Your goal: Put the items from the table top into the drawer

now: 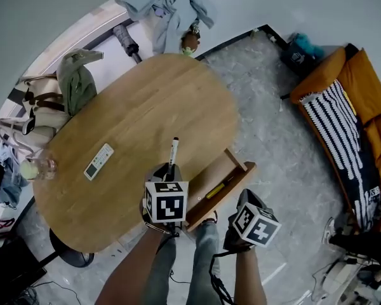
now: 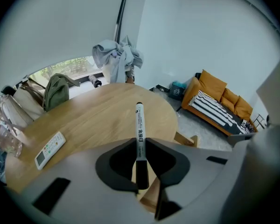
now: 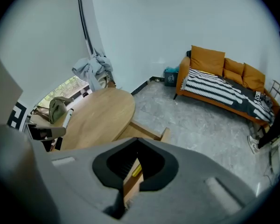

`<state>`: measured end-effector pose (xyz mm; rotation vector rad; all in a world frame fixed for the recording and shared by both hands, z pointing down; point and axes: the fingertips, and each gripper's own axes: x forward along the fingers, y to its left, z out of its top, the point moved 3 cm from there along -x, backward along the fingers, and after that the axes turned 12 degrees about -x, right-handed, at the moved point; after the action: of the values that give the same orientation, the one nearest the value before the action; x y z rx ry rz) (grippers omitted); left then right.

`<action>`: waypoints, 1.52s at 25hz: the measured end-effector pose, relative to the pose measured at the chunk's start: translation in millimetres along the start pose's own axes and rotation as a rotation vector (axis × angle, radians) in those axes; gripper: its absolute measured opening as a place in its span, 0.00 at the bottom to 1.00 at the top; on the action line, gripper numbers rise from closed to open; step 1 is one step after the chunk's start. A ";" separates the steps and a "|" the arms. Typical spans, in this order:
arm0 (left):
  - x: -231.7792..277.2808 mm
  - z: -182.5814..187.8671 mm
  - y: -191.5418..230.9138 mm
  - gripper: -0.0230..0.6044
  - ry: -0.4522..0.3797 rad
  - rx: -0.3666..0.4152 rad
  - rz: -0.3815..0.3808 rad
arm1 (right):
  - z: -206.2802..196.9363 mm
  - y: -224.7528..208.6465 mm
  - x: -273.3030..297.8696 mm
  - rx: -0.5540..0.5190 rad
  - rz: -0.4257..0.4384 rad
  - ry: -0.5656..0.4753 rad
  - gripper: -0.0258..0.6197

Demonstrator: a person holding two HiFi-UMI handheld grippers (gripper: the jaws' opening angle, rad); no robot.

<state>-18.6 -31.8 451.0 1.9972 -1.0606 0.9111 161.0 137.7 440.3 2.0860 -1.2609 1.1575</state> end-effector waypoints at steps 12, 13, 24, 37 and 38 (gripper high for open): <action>-3.4 -29.3 -56.0 0.13 0.060 0.176 -0.078 | -38.5 -39.1 -30.1 0.137 -0.074 -0.008 0.05; -1.7 -32.3 -62.3 0.13 0.067 0.193 -0.083 | -42.0 -44.6 -31.1 0.149 -0.081 -0.007 0.05; 27.3 -89.8 -102.2 0.13 0.186 0.325 -0.110 | -83.4 -92.9 -21.1 0.241 -0.091 0.035 0.05; 82.8 -143.9 -83.5 0.13 0.318 0.308 -0.028 | -112.1 -134.9 31.6 0.195 -0.052 0.131 0.05; 87.1 -147.1 -79.4 0.13 0.324 0.291 -0.020 | -113.4 -135.7 36.8 0.181 -0.048 0.138 0.05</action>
<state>49.1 88.7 579.1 1.9919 -0.7589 1.3888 239.1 266.2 540.4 2.1095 -1.0721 1.4139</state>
